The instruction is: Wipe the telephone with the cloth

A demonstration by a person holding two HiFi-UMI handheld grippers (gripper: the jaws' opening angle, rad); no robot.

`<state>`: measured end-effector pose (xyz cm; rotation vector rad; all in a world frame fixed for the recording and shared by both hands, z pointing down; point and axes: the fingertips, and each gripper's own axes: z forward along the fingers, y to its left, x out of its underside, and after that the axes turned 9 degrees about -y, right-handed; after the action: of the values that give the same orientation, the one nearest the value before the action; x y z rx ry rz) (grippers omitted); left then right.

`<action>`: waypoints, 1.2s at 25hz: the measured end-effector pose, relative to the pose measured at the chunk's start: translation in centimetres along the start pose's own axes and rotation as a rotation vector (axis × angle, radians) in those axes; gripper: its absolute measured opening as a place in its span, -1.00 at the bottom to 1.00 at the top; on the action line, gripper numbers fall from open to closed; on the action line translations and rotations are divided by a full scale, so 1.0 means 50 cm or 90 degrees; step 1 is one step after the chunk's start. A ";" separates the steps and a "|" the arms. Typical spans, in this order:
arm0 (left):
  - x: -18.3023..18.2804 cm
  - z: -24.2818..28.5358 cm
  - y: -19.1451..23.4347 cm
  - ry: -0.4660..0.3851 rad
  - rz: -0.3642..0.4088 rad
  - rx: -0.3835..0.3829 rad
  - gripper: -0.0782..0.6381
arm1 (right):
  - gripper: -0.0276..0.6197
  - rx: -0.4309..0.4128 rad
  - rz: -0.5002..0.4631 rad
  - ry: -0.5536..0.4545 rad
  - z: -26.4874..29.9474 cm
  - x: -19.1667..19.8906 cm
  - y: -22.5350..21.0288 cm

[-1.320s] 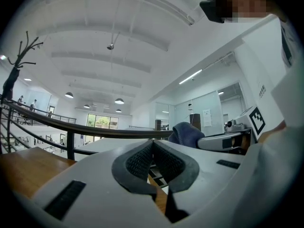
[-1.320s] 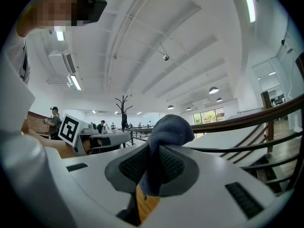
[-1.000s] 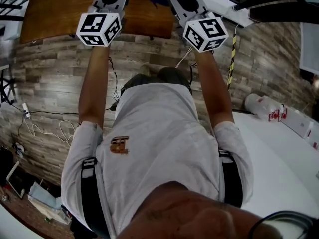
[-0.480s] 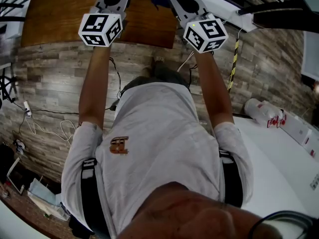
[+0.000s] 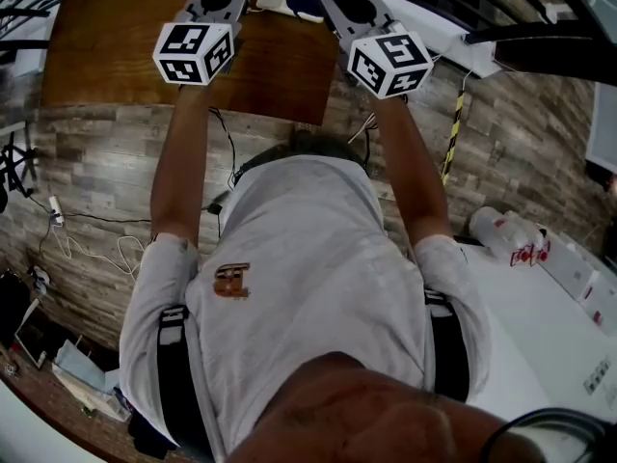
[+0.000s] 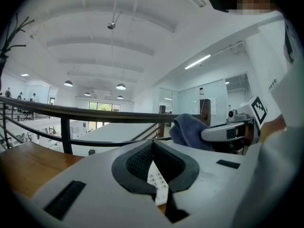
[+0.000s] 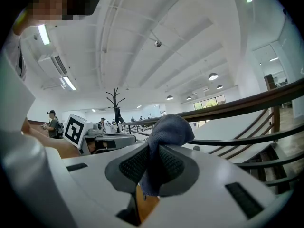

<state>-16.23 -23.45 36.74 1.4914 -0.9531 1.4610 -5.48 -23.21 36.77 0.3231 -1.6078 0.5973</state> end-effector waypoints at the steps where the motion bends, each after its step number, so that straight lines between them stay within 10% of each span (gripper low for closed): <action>1: 0.008 0.019 0.006 0.008 0.000 -0.003 -0.73 | -0.70 -0.002 0.005 0.004 0.008 0.002 -0.018; 30: 0.261 0.249 0.173 0.319 -0.069 0.095 -0.55 | -0.70 -0.068 0.125 0.191 0.271 0.151 -0.192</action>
<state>-19.03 -37.87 50.34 1.1680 -0.4623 1.7405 -12.63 -37.56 45.48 -0.0067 -1.3834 0.6719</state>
